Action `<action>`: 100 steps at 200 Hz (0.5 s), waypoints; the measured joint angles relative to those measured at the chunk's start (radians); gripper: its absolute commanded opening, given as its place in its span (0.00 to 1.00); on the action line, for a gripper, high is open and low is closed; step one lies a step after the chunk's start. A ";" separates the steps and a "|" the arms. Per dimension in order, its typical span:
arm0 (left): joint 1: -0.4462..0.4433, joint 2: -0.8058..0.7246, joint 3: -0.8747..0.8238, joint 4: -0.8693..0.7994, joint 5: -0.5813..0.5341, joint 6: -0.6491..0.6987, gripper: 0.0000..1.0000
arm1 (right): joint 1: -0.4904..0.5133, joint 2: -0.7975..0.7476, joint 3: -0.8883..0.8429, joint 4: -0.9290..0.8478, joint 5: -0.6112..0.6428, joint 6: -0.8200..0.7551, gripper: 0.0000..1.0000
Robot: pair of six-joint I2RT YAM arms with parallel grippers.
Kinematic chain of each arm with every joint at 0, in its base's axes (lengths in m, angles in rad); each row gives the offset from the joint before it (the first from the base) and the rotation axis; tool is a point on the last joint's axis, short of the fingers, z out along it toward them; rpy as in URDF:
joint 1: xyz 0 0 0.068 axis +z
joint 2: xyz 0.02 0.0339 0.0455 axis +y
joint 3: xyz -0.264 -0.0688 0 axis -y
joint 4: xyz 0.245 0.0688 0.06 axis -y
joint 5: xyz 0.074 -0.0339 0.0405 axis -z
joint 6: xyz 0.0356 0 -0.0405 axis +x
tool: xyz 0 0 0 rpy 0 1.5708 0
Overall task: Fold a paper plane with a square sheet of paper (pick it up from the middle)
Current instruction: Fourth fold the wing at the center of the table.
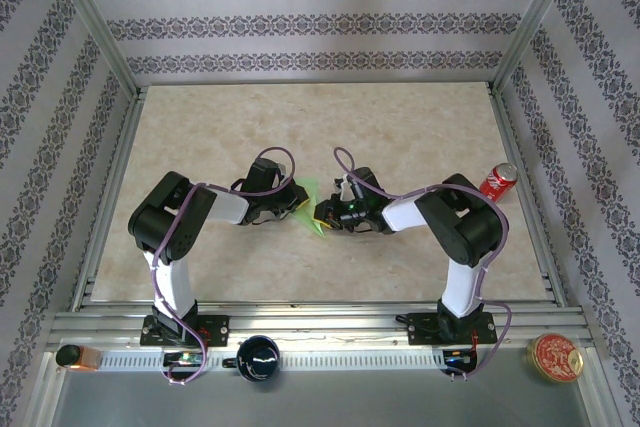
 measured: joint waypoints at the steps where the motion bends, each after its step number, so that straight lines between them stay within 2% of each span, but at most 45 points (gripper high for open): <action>1: 0.000 0.000 0.000 0.000 0.000 0.000 0.05 | 0.000 0.000 0.000 0.000 0.000 -0.001 0.13; 57: 0.000 0.000 0.000 0.011 0.019 -0.005 0.13 | 0.000 0.001 -0.028 0.036 0.000 0.034 0.08; 100: 0.000 0.000 -0.005 0.028 0.022 -0.009 0.14 | 0.000 0.001 -0.038 0.059 0.004 0.048 0.05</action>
